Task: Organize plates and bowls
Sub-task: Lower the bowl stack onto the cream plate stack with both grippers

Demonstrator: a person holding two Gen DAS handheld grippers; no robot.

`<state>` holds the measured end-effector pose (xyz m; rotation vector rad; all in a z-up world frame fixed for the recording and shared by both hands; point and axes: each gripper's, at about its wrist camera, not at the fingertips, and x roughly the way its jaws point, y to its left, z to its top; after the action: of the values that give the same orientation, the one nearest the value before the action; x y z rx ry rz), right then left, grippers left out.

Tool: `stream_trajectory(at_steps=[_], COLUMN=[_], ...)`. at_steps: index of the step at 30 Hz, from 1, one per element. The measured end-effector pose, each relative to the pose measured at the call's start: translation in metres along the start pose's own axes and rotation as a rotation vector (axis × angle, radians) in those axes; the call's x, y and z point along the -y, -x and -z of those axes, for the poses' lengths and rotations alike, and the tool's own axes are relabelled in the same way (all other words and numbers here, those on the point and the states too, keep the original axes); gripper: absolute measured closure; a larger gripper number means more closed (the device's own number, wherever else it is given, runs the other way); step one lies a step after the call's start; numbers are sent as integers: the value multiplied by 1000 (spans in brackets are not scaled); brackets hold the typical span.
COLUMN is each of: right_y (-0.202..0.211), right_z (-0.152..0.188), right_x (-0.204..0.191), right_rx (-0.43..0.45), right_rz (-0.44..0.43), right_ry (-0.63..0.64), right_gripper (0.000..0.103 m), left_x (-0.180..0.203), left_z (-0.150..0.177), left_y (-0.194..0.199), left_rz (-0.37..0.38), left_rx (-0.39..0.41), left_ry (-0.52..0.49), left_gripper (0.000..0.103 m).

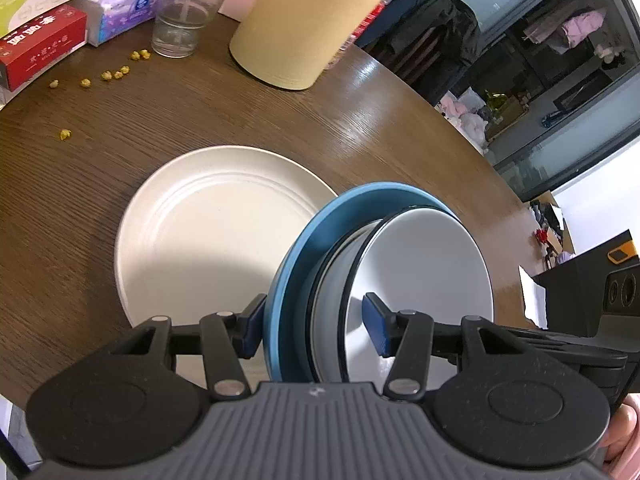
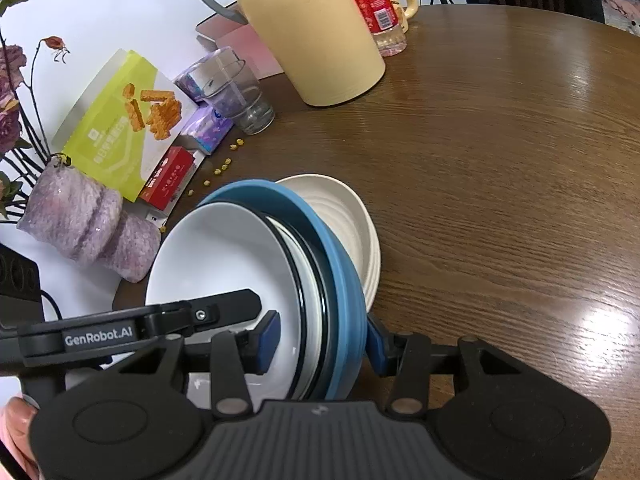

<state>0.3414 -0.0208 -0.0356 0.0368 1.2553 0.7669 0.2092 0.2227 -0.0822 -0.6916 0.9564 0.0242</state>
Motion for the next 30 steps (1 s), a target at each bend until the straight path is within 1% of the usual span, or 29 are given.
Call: stream_trajectory(at_steps=[14,30], right_y=[-34,-63], right_z=[-25,-39], right_x=[-18,-24], right_rx=[-46,-104], right_rz=[-2,16], right_ry=[19,13], right_gripper=[59,59], left_x=[-31,-55], left_z=[-24,-40], left_y=[-7,-25], left_rz=[-14,-32], left_rx=[-6,-51], left_ry=[54,92], left_gripper=[52,52])
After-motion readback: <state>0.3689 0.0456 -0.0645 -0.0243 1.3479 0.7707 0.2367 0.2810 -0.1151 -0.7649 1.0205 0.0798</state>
